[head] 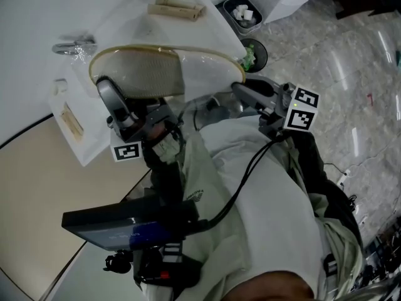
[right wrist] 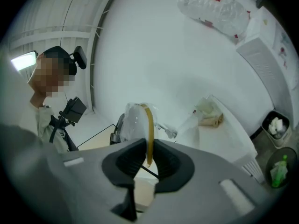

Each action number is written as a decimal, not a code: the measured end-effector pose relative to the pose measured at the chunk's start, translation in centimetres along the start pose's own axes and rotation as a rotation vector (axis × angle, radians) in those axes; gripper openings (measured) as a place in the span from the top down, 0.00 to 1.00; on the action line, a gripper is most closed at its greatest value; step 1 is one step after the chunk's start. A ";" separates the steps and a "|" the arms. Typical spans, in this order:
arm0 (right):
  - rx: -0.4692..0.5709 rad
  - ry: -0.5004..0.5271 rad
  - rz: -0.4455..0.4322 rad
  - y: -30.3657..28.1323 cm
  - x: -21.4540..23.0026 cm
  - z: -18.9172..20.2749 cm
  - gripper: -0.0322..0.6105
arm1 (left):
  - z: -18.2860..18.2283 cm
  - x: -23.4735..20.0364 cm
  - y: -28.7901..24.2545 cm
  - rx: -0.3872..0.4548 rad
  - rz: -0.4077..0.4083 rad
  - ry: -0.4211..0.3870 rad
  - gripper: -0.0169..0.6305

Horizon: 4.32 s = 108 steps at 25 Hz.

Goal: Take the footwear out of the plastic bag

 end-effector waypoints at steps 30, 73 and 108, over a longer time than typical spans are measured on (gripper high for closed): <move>0.384 0.002 0.311 18.5 4.4 -4.4 0.88 | 16.5 -19.1 10.1 -0.355 -0.440 0.259 0.96; 0.047 -0.441 0.560 2.5 16.5 6.2 0.88 | 23.5 -18.7 11.2 -1.490 -0.479 -0.254 0.05; -0.005 -0.338 0.265 1.0 14.4 6.4 0.63 | 18.0 -7.7 13.8 -0.864 -0.352 0.344 0.96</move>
Point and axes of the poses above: the fingertips, and each gripper's own axes: y backward along the fingers, x to its right, z out of its underside, the point moved 3 cm from there along y, backward along the fingers, and after that the axes turned 2 degrees about z, right-handed, at the moved point
